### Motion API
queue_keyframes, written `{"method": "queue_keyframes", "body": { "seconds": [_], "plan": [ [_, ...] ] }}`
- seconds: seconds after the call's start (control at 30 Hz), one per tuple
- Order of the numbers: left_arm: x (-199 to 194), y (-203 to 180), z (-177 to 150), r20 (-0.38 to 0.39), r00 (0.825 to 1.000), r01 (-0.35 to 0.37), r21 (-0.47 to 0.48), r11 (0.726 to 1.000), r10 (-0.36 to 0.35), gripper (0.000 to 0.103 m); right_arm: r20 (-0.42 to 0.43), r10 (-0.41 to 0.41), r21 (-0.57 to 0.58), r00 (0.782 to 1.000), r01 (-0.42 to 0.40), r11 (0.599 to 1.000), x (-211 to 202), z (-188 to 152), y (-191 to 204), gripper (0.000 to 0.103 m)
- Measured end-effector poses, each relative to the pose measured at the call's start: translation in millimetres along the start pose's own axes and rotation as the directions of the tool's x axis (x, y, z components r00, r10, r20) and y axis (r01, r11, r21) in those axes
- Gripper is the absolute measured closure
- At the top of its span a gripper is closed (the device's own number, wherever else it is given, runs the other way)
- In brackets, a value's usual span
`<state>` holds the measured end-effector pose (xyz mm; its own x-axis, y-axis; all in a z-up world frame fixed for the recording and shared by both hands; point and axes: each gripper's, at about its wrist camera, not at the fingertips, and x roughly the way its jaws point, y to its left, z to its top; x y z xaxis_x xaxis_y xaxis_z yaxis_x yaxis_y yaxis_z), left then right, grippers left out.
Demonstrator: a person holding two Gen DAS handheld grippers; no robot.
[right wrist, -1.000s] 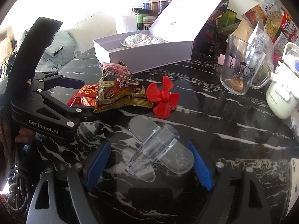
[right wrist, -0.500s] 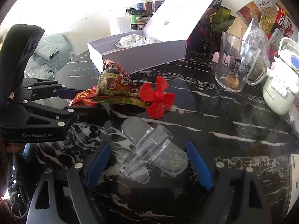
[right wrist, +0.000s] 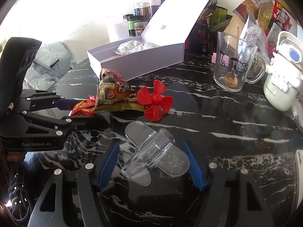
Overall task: Organize objects
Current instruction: 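Lift the red candy packet with the left gripper toward the white box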
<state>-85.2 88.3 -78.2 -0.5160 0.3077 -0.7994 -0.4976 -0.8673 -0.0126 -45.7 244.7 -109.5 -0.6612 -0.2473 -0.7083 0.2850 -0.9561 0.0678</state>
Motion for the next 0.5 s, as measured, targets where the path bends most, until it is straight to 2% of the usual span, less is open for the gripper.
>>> {"method": "queue_keyframes", "body": {
  "seconds": [0.23,0.5],
  "plan": [
    [-4,-1,-1,-0.022,1.0,0.0,-0.018,1.0,-0.001,0.06,-0.009,0.034,0.011,0.999,-0.034,0.999,-2,1,0,0.034],
    [-15,0,0,-0.003,1.0,-0.006,-0.039,0.999,0.005,0.06,-0.006,0.064,0.008,0.998,-0.064,0.998,-10,1,4,0.034]
  ]
}}
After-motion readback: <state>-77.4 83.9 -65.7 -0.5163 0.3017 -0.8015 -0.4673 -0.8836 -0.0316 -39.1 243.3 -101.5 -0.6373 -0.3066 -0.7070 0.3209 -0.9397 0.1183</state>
